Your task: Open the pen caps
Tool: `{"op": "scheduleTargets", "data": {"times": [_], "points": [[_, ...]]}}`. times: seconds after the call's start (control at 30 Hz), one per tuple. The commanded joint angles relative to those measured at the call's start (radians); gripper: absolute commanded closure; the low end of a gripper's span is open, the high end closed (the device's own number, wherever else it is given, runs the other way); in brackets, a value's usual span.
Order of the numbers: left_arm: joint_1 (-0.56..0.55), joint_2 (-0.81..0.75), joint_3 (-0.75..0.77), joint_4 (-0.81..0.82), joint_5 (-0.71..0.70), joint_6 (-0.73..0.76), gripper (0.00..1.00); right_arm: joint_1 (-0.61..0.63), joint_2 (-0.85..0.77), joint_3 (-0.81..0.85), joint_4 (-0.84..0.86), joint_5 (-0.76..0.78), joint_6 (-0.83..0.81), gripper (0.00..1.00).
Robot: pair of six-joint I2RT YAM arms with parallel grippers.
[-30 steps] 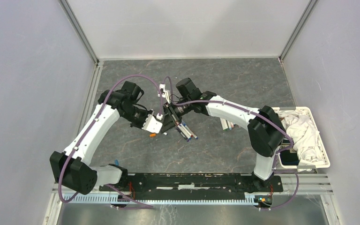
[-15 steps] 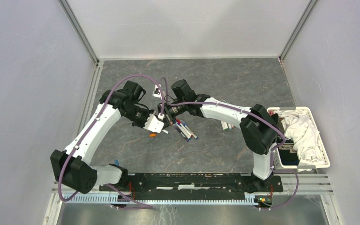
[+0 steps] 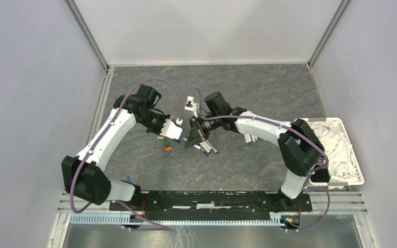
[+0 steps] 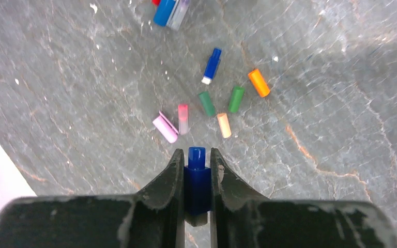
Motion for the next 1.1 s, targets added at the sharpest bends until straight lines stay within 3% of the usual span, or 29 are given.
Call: {"op": "scheduleTargets", "data": {"times": [0.0, 0.1, 0.3, 0.47, 0.77, 1.0, 1.07], "points": [[0.013, 0.02, 0.024, 0.064, -0.071, -0.033, 0.98, -0.036, -0.062, -0.053, -0.104, 0.069, -0.093, 1.0], [0.012, 0.025, -0.018, 0.134, -0.065, -0.09, 0.98, -0.081, -0.1, -0.061, -0.157, 0.168, -0.128, 1.0], [0.012, 0.084, -0.142, 0.305, -0.076, -0.259, 0.98, -0.193, -0.198, -0.105, -0.238, 0.718, -0.123, 1.0], [0.012, 0.18, -0.167, 0.417, -0.133, -0.378, 0.97, -0.218, -0.236, -0.186, -0.202, 0.959, -0.098, 1.0], [0.011, 0.275, -0.17, 0.469, -0.199, -0.451, 0.87, -0.227, -0.189, -0.236, -0.141, 1.081, -0.09, 1.0], [0.011, 0.276, -0.163, 0.449, -0.182, -0.471, 0.58, -0.226, -0.127, -0.224, -0.114, 1.078, -0.086, 0.92], [0.011, 0.273, -0.154, 0.434, -0.172, -0.476, 0.55, -0.227, -0.115, -0.227, -0.108, 1.07, -0.083, 0.86]]}}
